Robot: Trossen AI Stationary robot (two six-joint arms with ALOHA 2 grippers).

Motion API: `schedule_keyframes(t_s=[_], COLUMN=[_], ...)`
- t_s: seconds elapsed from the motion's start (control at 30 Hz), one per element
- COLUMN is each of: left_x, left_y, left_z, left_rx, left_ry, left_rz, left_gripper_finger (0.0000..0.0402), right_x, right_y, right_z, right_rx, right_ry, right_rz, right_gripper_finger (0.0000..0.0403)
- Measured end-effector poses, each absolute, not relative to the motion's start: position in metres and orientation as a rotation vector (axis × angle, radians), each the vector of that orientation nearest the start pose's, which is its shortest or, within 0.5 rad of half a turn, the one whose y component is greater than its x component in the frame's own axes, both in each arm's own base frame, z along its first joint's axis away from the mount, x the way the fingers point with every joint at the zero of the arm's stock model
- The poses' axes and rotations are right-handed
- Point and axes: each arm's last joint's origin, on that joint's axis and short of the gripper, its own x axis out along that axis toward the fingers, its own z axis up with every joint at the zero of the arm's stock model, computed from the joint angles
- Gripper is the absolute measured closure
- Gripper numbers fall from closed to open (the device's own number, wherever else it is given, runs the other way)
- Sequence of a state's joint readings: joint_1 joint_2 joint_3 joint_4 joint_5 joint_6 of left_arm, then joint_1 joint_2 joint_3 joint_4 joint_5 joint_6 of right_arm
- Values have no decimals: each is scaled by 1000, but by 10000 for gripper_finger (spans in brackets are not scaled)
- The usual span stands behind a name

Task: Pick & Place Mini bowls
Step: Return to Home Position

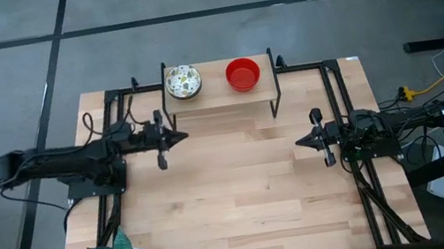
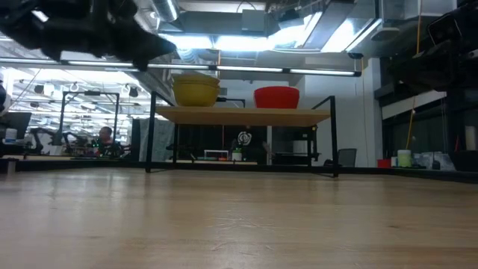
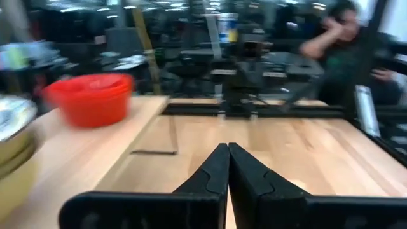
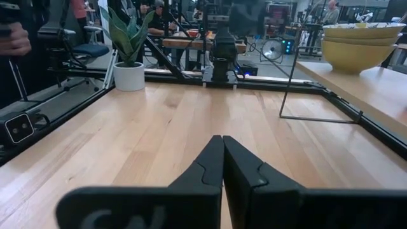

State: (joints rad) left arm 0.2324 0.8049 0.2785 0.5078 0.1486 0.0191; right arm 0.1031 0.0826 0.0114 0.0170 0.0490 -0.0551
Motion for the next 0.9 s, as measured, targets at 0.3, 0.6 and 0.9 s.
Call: schedule_keyframes(t_s=[0.3,0.6,0.9], left_x=[153,145,133], left_y=[14,-1,5], left_z=[192,178,170], left_rx=[-25,1,-29], left_ry=[-35,-16,-43], left_rz=[249,209,207], left_gripper_finger=[400,400,400], right_x=[102,102,102], right_y=[9,9,9], right_z=[162,162,162], right_rx=[-61,-59,-30], right_ry=[53,53,54], right_rz=[55,54,51], right_gripper_finger=[397,397,397])
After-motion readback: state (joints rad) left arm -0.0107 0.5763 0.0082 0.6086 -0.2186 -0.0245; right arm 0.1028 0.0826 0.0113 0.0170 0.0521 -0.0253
